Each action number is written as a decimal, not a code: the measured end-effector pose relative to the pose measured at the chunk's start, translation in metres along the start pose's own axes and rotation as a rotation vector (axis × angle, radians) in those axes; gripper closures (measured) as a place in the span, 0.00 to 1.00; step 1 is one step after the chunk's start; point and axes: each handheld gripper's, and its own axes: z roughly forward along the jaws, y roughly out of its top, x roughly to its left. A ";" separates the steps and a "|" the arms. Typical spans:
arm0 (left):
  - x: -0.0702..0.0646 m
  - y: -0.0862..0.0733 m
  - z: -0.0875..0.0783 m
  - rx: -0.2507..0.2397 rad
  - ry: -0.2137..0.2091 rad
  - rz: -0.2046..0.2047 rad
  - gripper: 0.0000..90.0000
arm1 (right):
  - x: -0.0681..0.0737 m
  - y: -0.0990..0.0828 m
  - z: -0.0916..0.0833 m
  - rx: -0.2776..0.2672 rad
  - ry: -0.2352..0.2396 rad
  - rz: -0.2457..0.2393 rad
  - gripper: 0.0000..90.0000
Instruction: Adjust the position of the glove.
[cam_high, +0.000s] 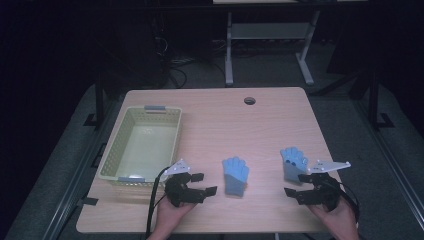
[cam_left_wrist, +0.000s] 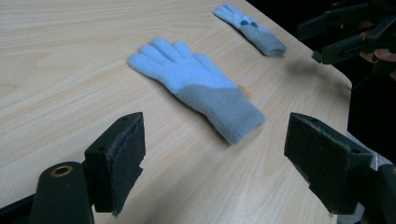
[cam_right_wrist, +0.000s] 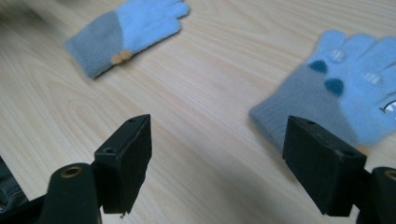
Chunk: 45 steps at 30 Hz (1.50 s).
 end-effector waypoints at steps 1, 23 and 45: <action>0.000 0.000 0.001 0.000 -0.001 0.002 0.22 | -0.001 0.002 0.000 0.005 -0.001 0.000 0.26; -0.002 -0.001 -0.002 -0.014 -0.014 0.002 0.22 | -0.039 0.056 0.013 0.131 -0.035 -0.001 0.37; -0.001 -0.001 -0.001 -0.022 -0.022 -0.011 0.22 | -0.063 0.060 0.050 0.315 -0.140 0.041 0.56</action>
